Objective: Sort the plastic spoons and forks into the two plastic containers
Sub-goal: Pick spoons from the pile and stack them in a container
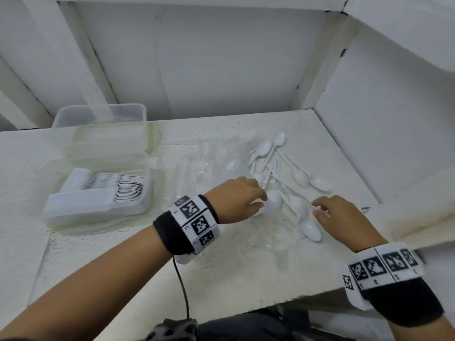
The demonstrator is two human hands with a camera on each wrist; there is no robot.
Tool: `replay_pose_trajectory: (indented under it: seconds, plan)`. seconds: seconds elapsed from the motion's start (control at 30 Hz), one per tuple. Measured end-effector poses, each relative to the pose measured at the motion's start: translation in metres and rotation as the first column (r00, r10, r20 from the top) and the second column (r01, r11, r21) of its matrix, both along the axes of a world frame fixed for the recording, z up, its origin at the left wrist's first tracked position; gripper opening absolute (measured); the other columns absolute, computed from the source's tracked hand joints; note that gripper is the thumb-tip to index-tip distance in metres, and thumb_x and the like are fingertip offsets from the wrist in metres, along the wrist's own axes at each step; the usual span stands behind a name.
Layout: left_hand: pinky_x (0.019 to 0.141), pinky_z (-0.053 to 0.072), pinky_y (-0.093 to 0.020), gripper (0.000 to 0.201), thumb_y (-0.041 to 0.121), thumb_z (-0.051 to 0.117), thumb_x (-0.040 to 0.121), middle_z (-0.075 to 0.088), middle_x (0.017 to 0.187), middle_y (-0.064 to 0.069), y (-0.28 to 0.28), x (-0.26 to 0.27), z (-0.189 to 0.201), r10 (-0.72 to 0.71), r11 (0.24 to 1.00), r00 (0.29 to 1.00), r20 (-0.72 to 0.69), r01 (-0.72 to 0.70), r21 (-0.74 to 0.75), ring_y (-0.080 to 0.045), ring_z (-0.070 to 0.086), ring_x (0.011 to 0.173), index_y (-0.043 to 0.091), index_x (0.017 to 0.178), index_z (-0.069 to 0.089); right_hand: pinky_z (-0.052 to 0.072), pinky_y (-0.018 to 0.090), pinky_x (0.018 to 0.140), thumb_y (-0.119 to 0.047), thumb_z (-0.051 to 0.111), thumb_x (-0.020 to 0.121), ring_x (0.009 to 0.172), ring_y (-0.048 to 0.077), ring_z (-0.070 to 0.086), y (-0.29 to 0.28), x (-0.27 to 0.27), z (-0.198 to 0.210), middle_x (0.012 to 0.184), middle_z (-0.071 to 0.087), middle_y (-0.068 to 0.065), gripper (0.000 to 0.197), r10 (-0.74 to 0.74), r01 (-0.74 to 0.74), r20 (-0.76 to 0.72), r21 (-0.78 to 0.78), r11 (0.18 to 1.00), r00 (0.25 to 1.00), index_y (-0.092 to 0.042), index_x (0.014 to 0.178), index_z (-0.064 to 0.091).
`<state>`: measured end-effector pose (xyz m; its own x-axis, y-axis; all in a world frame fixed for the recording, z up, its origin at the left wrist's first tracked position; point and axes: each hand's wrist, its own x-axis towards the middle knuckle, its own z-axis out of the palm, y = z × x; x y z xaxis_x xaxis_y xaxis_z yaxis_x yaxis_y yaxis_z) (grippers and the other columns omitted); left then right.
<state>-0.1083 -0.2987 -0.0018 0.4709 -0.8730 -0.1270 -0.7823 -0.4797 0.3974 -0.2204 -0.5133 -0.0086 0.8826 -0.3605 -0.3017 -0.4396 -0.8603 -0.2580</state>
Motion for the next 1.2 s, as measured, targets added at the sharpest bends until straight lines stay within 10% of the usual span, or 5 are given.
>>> replay_pose_trajectory:
  seconds: [0.27,0.6,0.9,1.03,1.2]
  plan:
    - [0.099,0.033,-0.038,0.045,0.03,0.035,0.1,0.035,0.145,-0.003,-0.031,-0.011,-0.016,-0.146,0.956,0.977,0.155,0.099,0.275,-0.024,0.035,0.129,0.018,0.143,0.034,0.04,0.026,0.069,-0.031,0.062,0.087,0.083,0.017,0.052,0.005,-0.011,-0.014,0.088,0.053,-0.001,0.034,-0.002,0.011,-0.21,0.042,0.999,0.978,-0.014,0.113,0.049]
    - [0.091,0.031,-0.035,0.036,0.033,0.032,0.1,0.052,0.126,0.0,-0.029,-0.005,-0.015,-0.134,0.959,0.979,0.15,0.09,0.268,-0.023,0.049,0.111,0.022,0.129,0.049,0.051,0.023,0.052,-0.006,0.044,0.092,0.062,0.015,0.065,0.0,0.007,0.015,0.086,0.062,0.007,0.009,-0.312,0.15,0.381,0.398,0.905,0.87,-0.01,0.095,0.051]
    - [0.093,0.035,-0.037,0.04,0.017,0.04,0.096,0.041,0.137,-0.007,-0.073,0.011,-0.017,-0.2,0.925,0.954,0.223,0.109,0.365,-0.026,0.042,0.12,0.016,0.136,0.044,0.049,0.03,0.074,-0.016,0.068,0.083,0.072,-0.002,0.052,-0.003,0.035,0.036,0.088,0.057,-0.015,0.027,-0.536,0.04,0.648,0.616,0.787,0.541,-0.029,0.104,0.055]
    - [0.092,0.036,-0.036,0.043,0.019,0.044,0.094,0.04,0.136,-0.01,-0.077,0.009,-0.025,-0.184,0.901,0.952,0.246,0.064,0.428,-0.028,0.04,0.12,0.013,0.137,0.038,0.045,0.027,0.069,-0.013,0.063,0.087,0.062,-0.004,0.051,-0.001,0.04,0.037,0.064,0.06,-0.022,0.021,-0.529,-0.004,0.663,0.625,0.78,0.53,-0.032,0.078,0.062]
    - [0.085,0.036,-0.034,0.033,0.016,0.044,0.094,0.045,0.125,-0.011,-0.076,0.01,-0.023,-0.19,0.919,0.949,0.253,0.082,0.386,-0.027,0.046,0.113,0.015,0.127,0.043,0.054,0.042,0.082,-0.011,0.053,0.093,0.07,-0.001,0.06,0.003,0.047,0.034,0.08,0.062,-0.008,0.02,-0.501,-0.022,0.662,0.615,0.788,0.558,-0.028,0.082,0.055]
